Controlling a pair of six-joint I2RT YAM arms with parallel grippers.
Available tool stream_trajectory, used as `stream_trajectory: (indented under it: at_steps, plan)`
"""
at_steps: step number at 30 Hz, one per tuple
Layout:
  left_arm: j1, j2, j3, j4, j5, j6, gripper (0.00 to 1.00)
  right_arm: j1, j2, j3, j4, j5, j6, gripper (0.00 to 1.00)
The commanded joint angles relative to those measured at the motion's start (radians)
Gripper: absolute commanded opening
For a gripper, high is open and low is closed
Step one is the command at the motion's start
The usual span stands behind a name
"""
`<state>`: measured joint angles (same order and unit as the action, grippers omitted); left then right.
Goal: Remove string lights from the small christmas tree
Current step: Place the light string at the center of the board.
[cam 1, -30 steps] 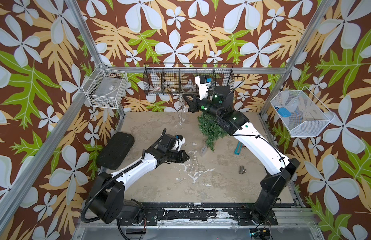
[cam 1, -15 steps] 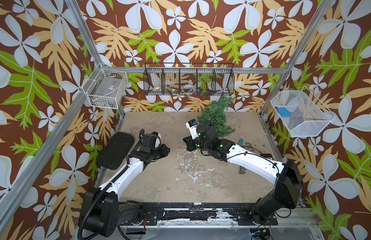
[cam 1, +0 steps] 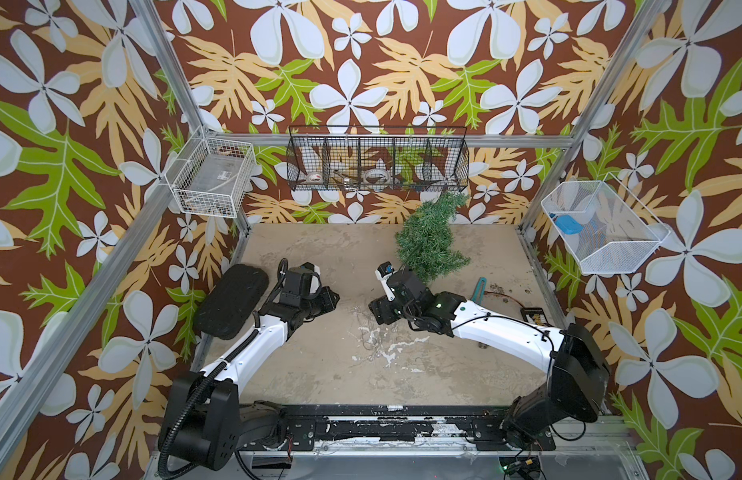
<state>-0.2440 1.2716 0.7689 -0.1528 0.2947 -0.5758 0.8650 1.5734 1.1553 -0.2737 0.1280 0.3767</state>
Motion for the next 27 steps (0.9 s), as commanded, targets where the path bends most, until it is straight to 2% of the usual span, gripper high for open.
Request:
stream_trajectory:
  at_steps: [1, 6, 10, 14, 21, 27]
  plan:
    - [0.0, 0.01, 0.01, 0.021, 0.011, 0.007, 0.21, 0.0, -0.018, -0.048, -0.059, 0.095, -0.009, 0.81]
    - [0.001, 0.011, 0.007, 0.035, 0.016, 0.005, 0.21, -0.006, -0.019, -0.124, -0.036, 0.133, 0.0, 0.81]
    - [0.001, 0.001, 0.01, 0.019, 0.014, 0.019, 0.21, -0.064, -0.012, -0.158, -0.002, 0.096, 0.007, 0.81]
    - [0.001, -0.008, 0.012, 0.016, 0.013, 0.024, 0.21, -0.113, 0.02, -0.152, 0.03, 0.051, -0.041, 0.81]
    - [0.001, -0.022, 0.023, 0.014, 0.02, 0.023, 0.21, -0.11, 0.168, -0.017, 0.062, -0.042, -0.076, 0.8]
    - [0.0, -0.04, 0.026, 0.004, 0.014, 0.024, 0.21, -0.105, 0.357, 0.202, 0.048, -0.096, -0.09, 0.79]
